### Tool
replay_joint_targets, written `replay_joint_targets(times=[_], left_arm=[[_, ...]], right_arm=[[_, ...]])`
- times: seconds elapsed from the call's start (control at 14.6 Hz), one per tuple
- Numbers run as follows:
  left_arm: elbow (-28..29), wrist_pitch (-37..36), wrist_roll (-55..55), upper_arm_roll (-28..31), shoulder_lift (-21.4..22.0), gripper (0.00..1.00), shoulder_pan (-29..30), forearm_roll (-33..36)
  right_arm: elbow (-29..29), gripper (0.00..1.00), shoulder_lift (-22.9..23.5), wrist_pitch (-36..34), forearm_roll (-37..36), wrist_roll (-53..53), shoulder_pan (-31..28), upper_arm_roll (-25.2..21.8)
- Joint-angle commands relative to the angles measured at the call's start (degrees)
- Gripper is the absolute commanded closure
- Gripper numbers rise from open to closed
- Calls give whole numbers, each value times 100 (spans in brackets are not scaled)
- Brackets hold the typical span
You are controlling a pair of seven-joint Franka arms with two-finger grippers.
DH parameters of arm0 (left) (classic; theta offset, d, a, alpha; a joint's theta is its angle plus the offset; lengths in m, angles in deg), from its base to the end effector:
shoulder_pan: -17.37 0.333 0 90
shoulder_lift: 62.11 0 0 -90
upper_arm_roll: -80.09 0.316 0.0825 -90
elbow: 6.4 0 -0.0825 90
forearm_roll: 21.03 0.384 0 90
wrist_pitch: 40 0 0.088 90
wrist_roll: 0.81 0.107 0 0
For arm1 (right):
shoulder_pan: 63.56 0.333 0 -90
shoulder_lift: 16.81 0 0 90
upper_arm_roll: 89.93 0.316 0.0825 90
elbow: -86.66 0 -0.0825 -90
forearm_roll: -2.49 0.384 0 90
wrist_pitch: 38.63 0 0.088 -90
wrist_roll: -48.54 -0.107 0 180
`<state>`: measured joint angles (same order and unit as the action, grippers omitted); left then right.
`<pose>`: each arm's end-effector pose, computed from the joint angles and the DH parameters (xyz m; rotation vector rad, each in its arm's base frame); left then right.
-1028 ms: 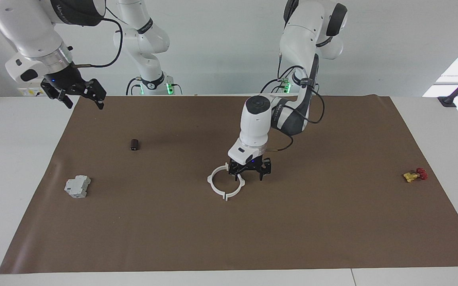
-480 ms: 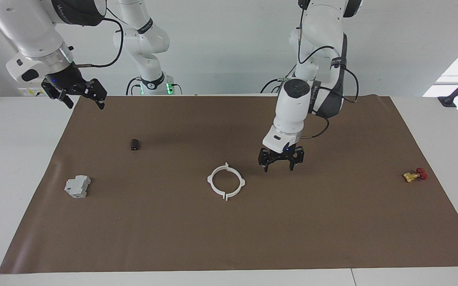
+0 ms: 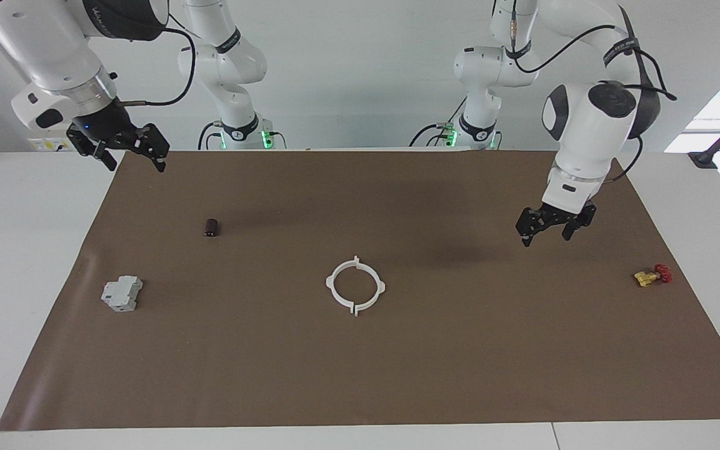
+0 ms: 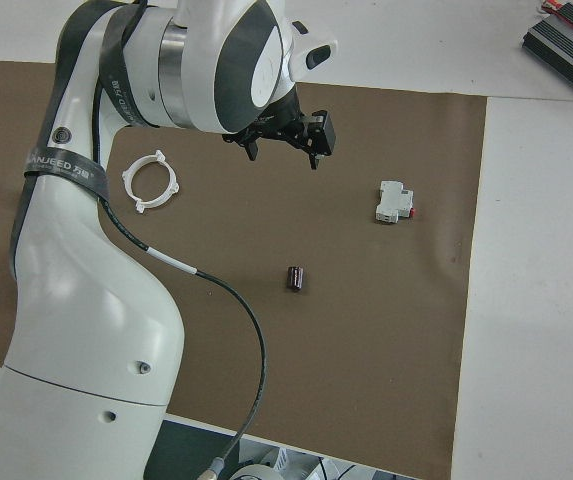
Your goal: Assemble drain pipe with both arms
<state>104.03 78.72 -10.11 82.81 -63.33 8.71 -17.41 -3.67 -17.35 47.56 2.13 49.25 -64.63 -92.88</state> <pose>0.5743 -0.0566 0.4869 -3.0933 -0.0489 -0.2014 0.5429 -0.0390 0.6214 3.1355 -0.0909 -0.0989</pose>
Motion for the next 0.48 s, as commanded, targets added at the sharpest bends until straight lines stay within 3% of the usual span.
replay_joint_targets(times=[0.0, 0.41], left_arm=[[-116, -515, 734, -8, 280, 0, 382, -369], [-1574, -1754, 973, 1, -97, 0, 647, -450]], right_arm=[[-46, 0, -52, 91, 72, 148, -51, 31], [7, 0, -43, 100, 98, 131, -51, 57]])
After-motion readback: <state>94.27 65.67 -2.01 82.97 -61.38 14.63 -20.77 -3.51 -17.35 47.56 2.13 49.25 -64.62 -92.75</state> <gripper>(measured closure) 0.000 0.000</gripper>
